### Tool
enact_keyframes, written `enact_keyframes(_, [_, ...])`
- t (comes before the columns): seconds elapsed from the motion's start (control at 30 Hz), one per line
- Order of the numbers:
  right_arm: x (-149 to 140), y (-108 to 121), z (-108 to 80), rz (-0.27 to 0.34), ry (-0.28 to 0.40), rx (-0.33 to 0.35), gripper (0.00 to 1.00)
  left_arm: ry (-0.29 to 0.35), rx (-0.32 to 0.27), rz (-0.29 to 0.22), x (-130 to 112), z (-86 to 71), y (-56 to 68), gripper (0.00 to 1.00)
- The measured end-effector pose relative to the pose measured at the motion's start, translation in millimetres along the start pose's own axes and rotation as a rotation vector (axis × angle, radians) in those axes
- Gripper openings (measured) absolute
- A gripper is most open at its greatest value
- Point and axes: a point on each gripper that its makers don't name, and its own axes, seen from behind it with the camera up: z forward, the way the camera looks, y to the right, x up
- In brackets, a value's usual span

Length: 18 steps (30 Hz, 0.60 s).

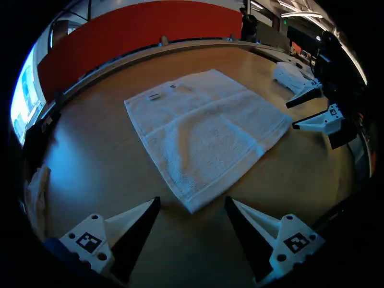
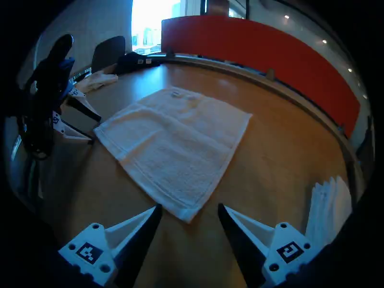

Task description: Fold towel

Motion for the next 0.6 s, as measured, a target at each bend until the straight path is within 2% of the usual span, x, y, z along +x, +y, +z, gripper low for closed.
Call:
enact_keyframes(0.17, [-5.5,0.8,1.8,0.006,-0.014,0.009,0.8,-0.006,-0.005,-0.003,-0.8,0.6,2.0,0.95])
enact_keyframes(0.43, [-10.4,-1.8,4.0,0.008,-0.023,0.035,0.67,-0.007,-0.013,0.007,-1.3,0.4,8.8,0.78])
enact_keyframes(0.6, [-10.1,-1.5,3.4,0.012,-0.02,0.039,0.58,-0.01,-0.014,0.006,-1.1,0.1,9.6,0.75])
